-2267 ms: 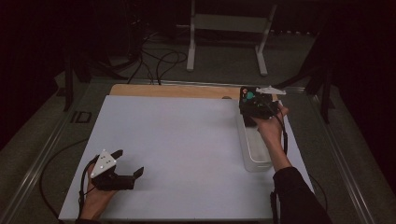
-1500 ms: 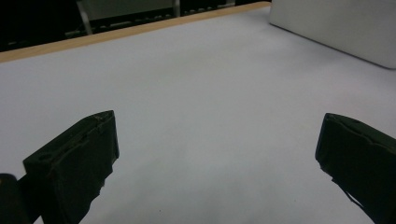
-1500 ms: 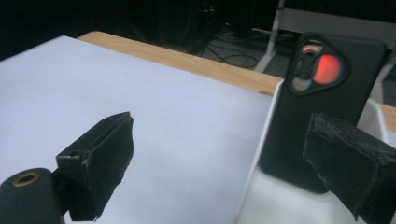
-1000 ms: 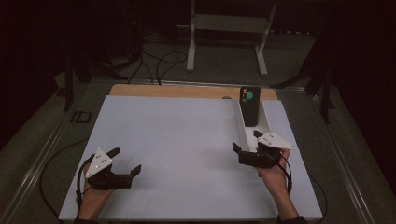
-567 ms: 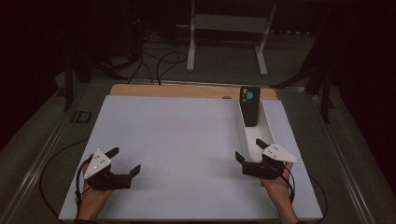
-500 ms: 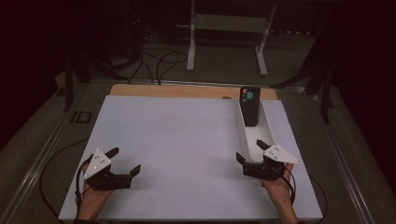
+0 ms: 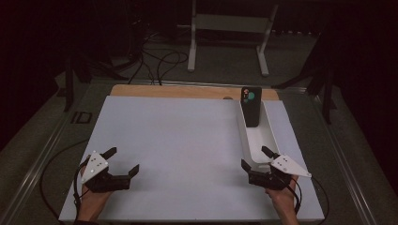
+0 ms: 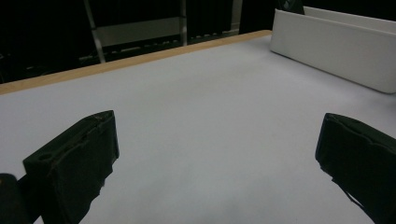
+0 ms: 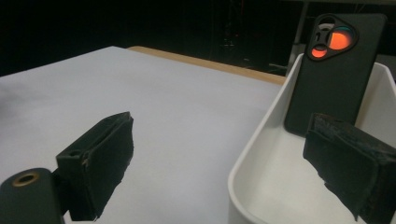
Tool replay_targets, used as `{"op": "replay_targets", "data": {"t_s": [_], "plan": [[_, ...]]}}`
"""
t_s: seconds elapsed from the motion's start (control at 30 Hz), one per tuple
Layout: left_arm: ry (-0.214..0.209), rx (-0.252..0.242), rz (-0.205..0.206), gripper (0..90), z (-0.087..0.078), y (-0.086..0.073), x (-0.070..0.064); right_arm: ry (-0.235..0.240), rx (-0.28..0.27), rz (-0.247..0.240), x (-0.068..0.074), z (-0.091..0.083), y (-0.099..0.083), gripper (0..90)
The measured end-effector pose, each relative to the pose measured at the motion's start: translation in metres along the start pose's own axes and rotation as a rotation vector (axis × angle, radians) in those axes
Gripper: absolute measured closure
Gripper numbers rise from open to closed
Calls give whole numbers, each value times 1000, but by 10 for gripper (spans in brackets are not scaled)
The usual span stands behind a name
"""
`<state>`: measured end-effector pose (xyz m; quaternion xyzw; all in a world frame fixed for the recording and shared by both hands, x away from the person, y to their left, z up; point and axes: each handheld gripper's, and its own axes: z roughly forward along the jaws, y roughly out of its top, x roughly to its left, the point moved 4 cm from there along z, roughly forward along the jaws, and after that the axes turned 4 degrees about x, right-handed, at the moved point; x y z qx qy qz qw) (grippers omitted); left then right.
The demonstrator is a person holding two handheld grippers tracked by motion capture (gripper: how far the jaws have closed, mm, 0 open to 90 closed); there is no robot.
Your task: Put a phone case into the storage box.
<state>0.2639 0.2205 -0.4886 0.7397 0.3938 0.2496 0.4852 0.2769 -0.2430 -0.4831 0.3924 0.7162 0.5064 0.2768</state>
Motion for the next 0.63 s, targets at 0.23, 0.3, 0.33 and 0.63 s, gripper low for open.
{"op": "replay_targets", "data": {"t_s": [0.23,0.3,0.33,0.63], "plan": [[10,11,15,2,0,-3,0,-3,1,-14,1,0,-2,84],[8,13,13,2,1,-3,-1,-2,2,-15,1,0,-3,84],[8,13,13,2,1,-3,-1,-2,2,-15,1,0,-3,84],[10,16,16,2,2,-4,-1,-2,-1,-11,0,0,-4,85]]}}
